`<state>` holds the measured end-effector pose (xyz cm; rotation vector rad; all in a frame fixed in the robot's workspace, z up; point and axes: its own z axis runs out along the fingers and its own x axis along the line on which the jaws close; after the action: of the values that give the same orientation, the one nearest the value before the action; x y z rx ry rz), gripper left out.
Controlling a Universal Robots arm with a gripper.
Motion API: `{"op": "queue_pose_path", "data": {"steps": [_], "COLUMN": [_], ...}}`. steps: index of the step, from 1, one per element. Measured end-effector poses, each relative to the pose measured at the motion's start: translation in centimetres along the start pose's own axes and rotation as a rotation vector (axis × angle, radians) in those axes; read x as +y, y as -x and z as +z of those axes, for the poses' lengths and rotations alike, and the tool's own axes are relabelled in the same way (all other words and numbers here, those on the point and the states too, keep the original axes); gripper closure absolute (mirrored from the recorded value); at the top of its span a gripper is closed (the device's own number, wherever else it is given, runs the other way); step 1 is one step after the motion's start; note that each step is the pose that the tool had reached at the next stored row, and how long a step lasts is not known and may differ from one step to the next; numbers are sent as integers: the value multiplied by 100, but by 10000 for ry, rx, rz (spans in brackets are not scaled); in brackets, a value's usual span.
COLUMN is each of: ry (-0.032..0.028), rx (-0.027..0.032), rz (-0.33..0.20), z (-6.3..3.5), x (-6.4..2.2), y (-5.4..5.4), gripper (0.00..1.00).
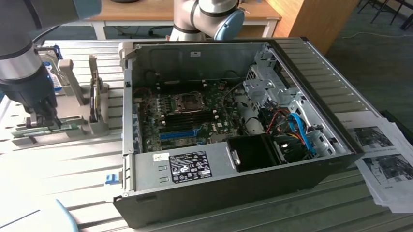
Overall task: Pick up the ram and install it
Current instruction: 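Pick up the ram and move it above insertion slot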
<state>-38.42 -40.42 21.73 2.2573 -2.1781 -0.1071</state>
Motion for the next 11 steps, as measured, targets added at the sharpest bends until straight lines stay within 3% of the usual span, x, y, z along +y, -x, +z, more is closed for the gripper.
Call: {"op": "queue_pose_path", "data": {"steps": [11], "ry": [0], "rx": [0], "rz": [0], "z": [-102], "x": [5], "y": [5], "gripper": [89]}}
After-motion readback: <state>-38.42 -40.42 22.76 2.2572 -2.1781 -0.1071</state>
